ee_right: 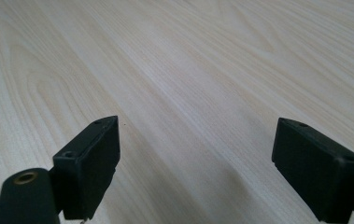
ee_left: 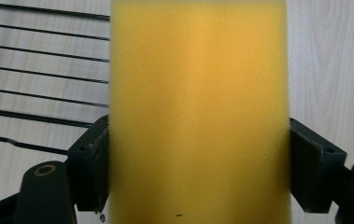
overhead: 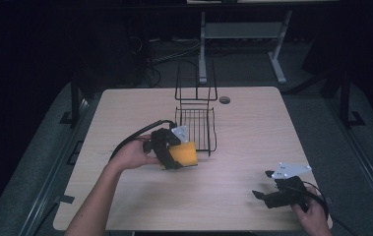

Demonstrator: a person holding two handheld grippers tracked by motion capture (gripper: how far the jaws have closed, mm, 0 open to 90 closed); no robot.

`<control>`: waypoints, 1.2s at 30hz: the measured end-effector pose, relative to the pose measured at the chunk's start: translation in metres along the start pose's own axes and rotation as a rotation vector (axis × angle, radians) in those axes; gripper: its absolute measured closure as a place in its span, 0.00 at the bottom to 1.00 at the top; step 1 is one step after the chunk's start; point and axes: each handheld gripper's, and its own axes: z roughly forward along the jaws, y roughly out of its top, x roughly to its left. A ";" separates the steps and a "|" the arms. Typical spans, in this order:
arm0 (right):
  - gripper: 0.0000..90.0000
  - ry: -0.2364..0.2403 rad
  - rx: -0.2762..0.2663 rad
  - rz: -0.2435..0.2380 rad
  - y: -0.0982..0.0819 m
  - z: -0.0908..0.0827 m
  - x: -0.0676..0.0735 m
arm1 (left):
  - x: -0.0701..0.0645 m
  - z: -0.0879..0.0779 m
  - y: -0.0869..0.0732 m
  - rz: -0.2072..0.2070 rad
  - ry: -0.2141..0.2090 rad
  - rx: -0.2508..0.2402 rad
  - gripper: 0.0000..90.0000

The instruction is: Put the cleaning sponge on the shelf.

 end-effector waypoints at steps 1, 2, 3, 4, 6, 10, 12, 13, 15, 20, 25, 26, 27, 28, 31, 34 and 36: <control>0.17 0.000 0.000 0.000 0.000 0.000 0.000 | 0.000 0.000 0.000 0.000 0.000 0.000 0.24; 0.17 0.003 0.003 0.000 0.000 0.001 0.001 | 0.001 0.000 0.000 0.000 0.003 -0.004 0.24; 0.17 0.003 0.003 0.000 0.000 0.001 0.001 | 0.002 -0.001 0.000 -0.002 0.003 -0.012 0.24; 0.17 0.007 0.005 -0.004 0.000 0.001 0.001 | 0.003 -0.001 0.000 -0.008 -0.003 -0.017 0.24; 0.17 0.011 0.007 -0.005 0.000 0.001 0.001 | 0.005 -0.001 -0.001 -0.008 0.000 -0.011 0.24; 0.17 0.015 0.010 -0.007 0.001 0.002 0.000 | 0.007 0.000 0.001 -0.004 0.000 -0.001 0.24; 0.17 0.014 0.010 -0.007 0.001 0.002 0.000 | 0.008 0.001 0.004 -0.003 0.001 0.008 0.24; 0.17 0.016 0.011 -0.010 0.001 0.002 0.000 | 0.009 0.000 0.005 0.004 0.004 0.014 0.24; 0.17 0.017 0.011 -0.011 0.001 0.002 0.000 | 0.011 0.000 0.007 0.008 0.008 0.014 0.24; 0.17 0.021 0.014 -0.016 0.001 0.003 0.001 | 0.016 0.001 0.013 0.020 0.016 0.030 0.24; 0.17 0.028 0.019 -0.021 0.001 0.004 0.001 | 0.021 0.002 0.016 0.032 0.022 0.011 0.24; 0.17 0.028 0.018 -0.022 0.001 0.004 0.001 | 0.023 0.005 0.017 0.031 0.021 0.011 0.24; 0.17 0.028 0.018 -0.022 0.001 0.004 0.001 | 0.023 0.005 0.017 0.031 0.021 0.011 0.24; 0.17 0.028 0.019 -0.022 0.001 0.004 0.001 | 0.024 0.007 0.018 0.034 0.017 0.012 0.24; 0.17 0.030 0.023 -0.024 0.001 0.004 0.000 | 0.026 0.010 0.019 0.032 0.007 0.012 0.24; 0.17 0.028 0.025 -0.021 0.001 0.005 0.000 | 0.028 0.013 0.021 0.032 -0.005 0.011 0.24; 0.17 0.031 0.027 -0.025 0.001 0.006 -0.001 | 0.030 0.015 0.025 0.021 -0.011 0.018 0.24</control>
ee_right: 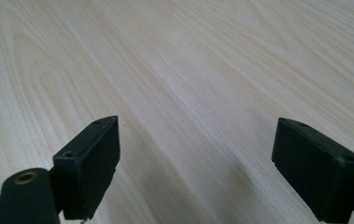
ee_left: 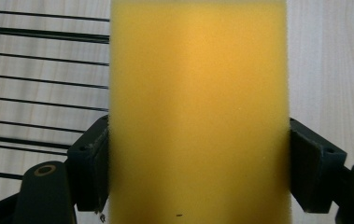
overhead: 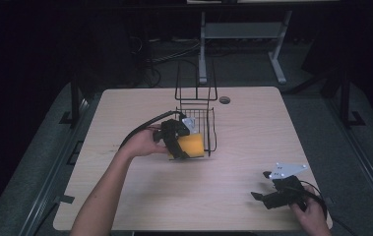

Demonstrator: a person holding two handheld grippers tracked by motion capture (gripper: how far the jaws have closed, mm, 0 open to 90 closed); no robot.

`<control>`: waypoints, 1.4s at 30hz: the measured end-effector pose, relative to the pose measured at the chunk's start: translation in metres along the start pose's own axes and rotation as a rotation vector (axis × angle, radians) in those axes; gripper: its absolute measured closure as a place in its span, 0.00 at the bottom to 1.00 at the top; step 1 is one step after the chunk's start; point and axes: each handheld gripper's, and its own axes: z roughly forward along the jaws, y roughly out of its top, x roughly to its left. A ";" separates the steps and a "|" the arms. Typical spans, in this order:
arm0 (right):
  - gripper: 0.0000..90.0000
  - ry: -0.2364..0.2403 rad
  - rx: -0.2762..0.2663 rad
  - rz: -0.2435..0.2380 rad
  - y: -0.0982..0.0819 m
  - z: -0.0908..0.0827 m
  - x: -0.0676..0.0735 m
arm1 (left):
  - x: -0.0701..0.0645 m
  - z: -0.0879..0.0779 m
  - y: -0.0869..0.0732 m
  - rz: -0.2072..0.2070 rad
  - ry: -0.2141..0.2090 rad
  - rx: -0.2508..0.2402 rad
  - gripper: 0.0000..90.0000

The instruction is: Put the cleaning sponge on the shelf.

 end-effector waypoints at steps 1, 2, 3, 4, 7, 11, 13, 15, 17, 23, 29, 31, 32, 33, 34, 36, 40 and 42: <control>0.17 0.000 0.000 0.000 0.000 0.000 0.000 | 0.000 0.000 0.000 0.000 0.000 0.000 0.24; 0.17 0.000 0.001 -0.001 0.000 0.000 0.000 | 0.002 0.000 0.001 0.004 0.000 -0.003 0.24; 0.17 0.000 0.001 -0.001 0.000 0.000 0.000 | 0.004 -0.001 0.003 0.008 0.002 -0.005 0.24; 0.17 0.001 0.001 0.000 0.000 0.000 0.000 | 0.007 -0.002 0.004 0.005 0.003 -0.022 0.24; 0.17 0.001 0.001 0.000 0.000 0.000 -0.001 | 0.012 -0.001 0.006 0.015 0.002 -0.010 0.24; 0.17 0.001 0.002 0.002 -0.001 0.001 -0.002 | 0.015 0.002 0.012 0.030 0.008 -0.001 0.24; 0.17 0.004 0.002 0.007 -0.001 0.001 -0.002 | 0.018 0.004 0.014 0.024 -0.004 -0.008 0.24; 0.17 0.003 0.004 0.010 -0.002 0.001 -0.002 | 0.020 0.007 0.016 0.023 0.002 0.007 0.24; 0.17 0.003 0.005 0.011 -0.002 0.000 -0.003 | 0.024 0.009 0.019 0.026 -0.008 0.018 0.24; 0.17 0.006 0.005 0.002 -0.003 0.000 -0.002 | 0.030 0.009 0.022 0.025 -0.001 -0.004 0.24; 0.17 0.011 0.008 -0.002 -0.002 0.002 0.000 | 0.036 0.014 0.021 0.018 0.000 0.000 0.24; 0.17 0.013 0.010 -0.006 -0.001 0.002 0.001 | 0.037 0.018 0.022 0.022 0.005 0.005 0.24; 0.17 0.012 0.011 -0.008 -0.001 0.003 0.001 | 0.039 0.020 0.022 0.020 0.005 0.009 0.24; 0.17 0.011 0.012 -0.007 -0.001 0.003 0.001 | 0.039 0.020 0.022 0.020 0.005 0.009 0.24; 0.17 0.011 0.012 -0.007 -0.001 0.003 0.001 | 0.040 0.021 0.022 0.020 0.004 0.008 0.24; 0.17 0.013 0.014 -0.008 -0.001 0.003 0.000 | 0.042 0.023 0.022 0.018 0.003 -0.001 0.24; 0.17 0.010 0.019 -0.004 -0.002 0.004 -0.001 | 0.049 0.028 0.023 0.019 -0.005 0.041 0.24; 0.17 0.009 0.018 -0.006 -0.002 0.004 -0.001 | 0.050 0.029 0.024 0.024 -0.002 0.043 0.24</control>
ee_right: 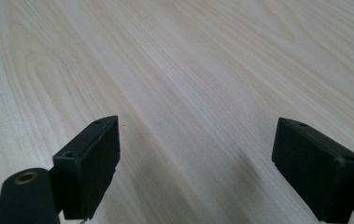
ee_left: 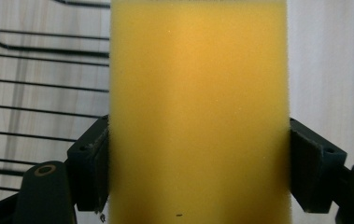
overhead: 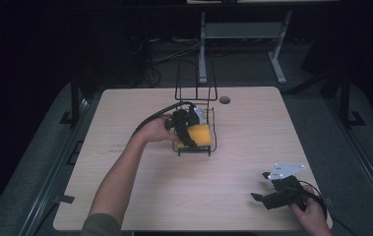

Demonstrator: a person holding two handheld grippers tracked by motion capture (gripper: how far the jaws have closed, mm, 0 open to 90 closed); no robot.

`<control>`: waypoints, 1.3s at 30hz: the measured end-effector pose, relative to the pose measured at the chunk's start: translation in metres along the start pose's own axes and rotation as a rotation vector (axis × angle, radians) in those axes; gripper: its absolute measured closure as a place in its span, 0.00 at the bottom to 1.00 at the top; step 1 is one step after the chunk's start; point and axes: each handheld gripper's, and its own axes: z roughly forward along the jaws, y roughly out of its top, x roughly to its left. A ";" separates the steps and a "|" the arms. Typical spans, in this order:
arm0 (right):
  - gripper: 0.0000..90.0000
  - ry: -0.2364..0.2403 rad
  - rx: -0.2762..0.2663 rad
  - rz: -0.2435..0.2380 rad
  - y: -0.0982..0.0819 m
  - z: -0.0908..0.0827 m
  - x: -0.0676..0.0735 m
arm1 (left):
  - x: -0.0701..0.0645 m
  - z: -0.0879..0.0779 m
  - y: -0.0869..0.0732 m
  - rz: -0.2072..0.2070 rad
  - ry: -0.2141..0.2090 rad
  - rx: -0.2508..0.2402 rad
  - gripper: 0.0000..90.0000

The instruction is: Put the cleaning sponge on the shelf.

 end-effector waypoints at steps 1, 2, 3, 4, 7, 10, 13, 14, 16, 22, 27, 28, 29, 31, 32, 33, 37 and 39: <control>0.17 0.002 0.002 0.002 0.000 0.000 0.000 | 0.001 -0.001 0.002 0.003 0.001 0.002 0.24; 0.17 0.001 0.003 0.001 0.000 0.000 0.000 | 0.002 -0.001 0.003 0.008 0.007 -0.014 0.24; 0.17 0.001 0.003 0.001 0.000 0.000 0.000 | 0.003 -0.001 0.003 0.000 0.002 -0.028 0.24; 0.17 0.002 0.003 0.003 0.000 0.000 0.000 | 0.005 0.001 0.002 -0.010 -0.007 -0.028 0.24; 0.17 -0.001 0.007 -0.002 -0.001 -0.001 0.000 | 0.007 0.005 0.000 -0.024 -0.008 -0.023 0.24; 0.17 0.000 0.009 0.000 -0.001 -0.001 0.000 | 0.010 0.008 -0.002 -0.035 -0.014 -0.015 0.24; 0.17 0.000 0.009 -0.003 -0.001 -0.001 0.000 | 0.012 0.009 -0.003 -0.036 -0.013 -0.012 0.24; 0.17 0.001 0.010 -0.007 -0.001 0.000 0.000 | 0.014 0.010 -0.003 -0.041 -0.007 -0.012 0.24; 0.17 0.002 0.010 -0.007 -0.001 0.000 0.000 | 0.015 0.011 -0.004 -0.039 -0.006 -0.011 0.24; 0.17 0.003 0.010 -0.007 -0.001 0.000 0.000 | 0.017 0.014 -0.006 -0.038 -0.014 0.002 0.24; 0.17 0.004 0.011 -0.017 -0.001 0.000 0.000 | 0.017 0.017 -0.005 -0.035 -0.022 0.000 0.24; 0.17 0.004 0.011 -0.016 -0.001 0.000 0.000 | 0.017 0.018 -0.005 -0.039 -0.023 0.001 0.24; 0.17 0.004 0.011 -0.016 -0.001 0.000 0.000 | 0.017 0.019 -0.005 -0.043 -0.023 0.003 0.24; 0.17 0.003 0.013 -0.018 -0.001 0.000 0.000 | 0.017 0.022 -0.004 -0.043 -0.025 0.011 0.24; 0.17 0.004 0.013 -0.017 -0.001 0.000 0.000 | 0.017 0.022 -0.004 -0.042 -0.026 0.010 0.24; 0.17 0.002 0.012 -0.018 -0.001 0.000 0.000 | 0.017 0.022 -0.004 -0.045 -0.025 0.005 0.24; 0.17 0.003 0.013 -0.014 -0.002 -0.001 0.000 | 0.018 0.020 -0.004 -0.051 -0.021 0.001 0.22; 0.17 0.004 0.013 -0.015 -0.002 0.000 0.000 | 0.018 0.019 -0.004 -0.053 -0.021 -0.002 0.22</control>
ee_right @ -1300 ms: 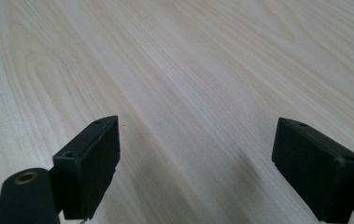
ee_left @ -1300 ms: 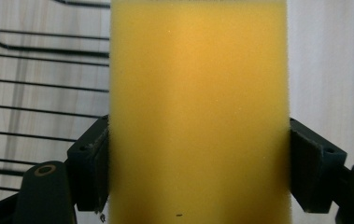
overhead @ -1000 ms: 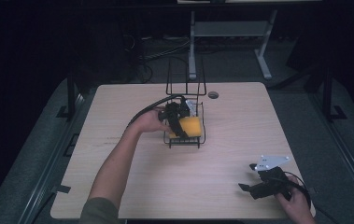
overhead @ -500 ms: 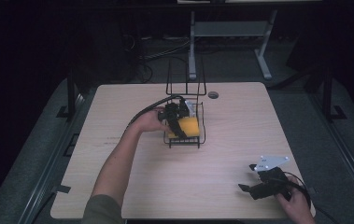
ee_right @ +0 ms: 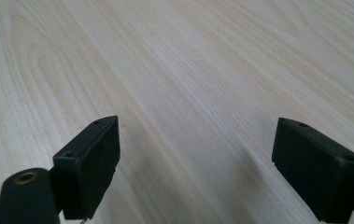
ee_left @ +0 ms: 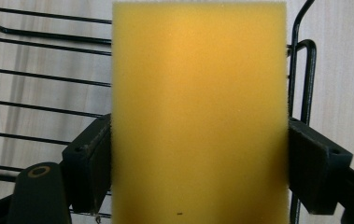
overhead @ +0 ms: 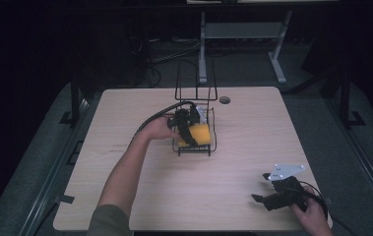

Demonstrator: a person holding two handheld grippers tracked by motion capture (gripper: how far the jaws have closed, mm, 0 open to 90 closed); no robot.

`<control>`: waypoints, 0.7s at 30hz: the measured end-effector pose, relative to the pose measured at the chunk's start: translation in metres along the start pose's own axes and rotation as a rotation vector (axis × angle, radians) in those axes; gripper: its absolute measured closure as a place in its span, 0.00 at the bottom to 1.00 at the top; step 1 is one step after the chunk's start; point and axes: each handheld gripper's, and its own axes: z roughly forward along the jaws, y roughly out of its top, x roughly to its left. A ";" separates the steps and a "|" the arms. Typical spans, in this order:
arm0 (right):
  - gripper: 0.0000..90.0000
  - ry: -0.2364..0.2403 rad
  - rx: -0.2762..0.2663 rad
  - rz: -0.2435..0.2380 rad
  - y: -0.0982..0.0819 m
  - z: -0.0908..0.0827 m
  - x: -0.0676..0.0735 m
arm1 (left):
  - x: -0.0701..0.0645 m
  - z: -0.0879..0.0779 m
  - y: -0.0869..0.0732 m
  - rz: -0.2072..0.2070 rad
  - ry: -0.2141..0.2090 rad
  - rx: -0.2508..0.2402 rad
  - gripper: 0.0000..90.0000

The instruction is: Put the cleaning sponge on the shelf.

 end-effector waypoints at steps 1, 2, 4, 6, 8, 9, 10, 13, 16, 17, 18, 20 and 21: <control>0.17 0.002 -0.002 -0.002 0.000 0.000 0.000 | 0.000 0.000 0.000 -0.001 0.003 -0.002 0.21; 0.17 0.000 0.000 -0.004 0.000 0.000 0.000 | 0.000 -0.001 0.000 -0.009 0.004 -0.003 0.20; 0.17 0.002 0.005 -0.003 0.000 0.000 0.001 | 0.000 -0.003 0.000 -0.002 0.007 -0.009 0.20; 0.17 0.007 0.010 -0.009 0.000 0.001 0.001 | 0.000 -0.006 0.000 -0.004 0.014 -0.021 0.20; 0.17 0.007 0.012 -0.012 0.000 0.001 0.002 | -0.002 -0.010 0.001 0.001 0.022 -0.030 0.20; 0.17 0.010 0.012 -0.015 0.000 0.001 0.002 | -0.002 -0.012 0.001 0.004 0.025 -0.036 0.20; 0.17 0.012 0.011 -0.012 0.000 0.001 0.002 | -0.003 -0.013 0.002 0.005 0.028 -0.041 0.20; 0.17 0.010 0.006 -0.009 0.001 0.000 0.002 | -0.006 -0.016 0.003 0.017 0.036 -0.051 0.20; 0.17 0.009 0.003 -0.011 0.000 0.000 0.002 | -0.008 -0.020 0.004 0.023 0.042 -0.063 0.20; 0.17 0.010 0.002 -0.010 0.001 0.000 0.002 | -0.008 -0.020 0.005 0.026 0.045 -0.064 0.20; 0.17 0.011 0.001 -0.007 0.001 0.000 0.002 | -0.009 -0.022 0.005 0.029 0.044 -0.064 0.20; 0.17 0.010 0.000 -0.004 0.001 0.000 0.002 | -0.010 -0.023 0.005 0.035 0.046 -0.072 0.20; 0.17 0.010 0.000 -0.003 0.001 0.000 0.002 | -0.011 -0.024 0.006 0.038 0.050 -0.069 0.20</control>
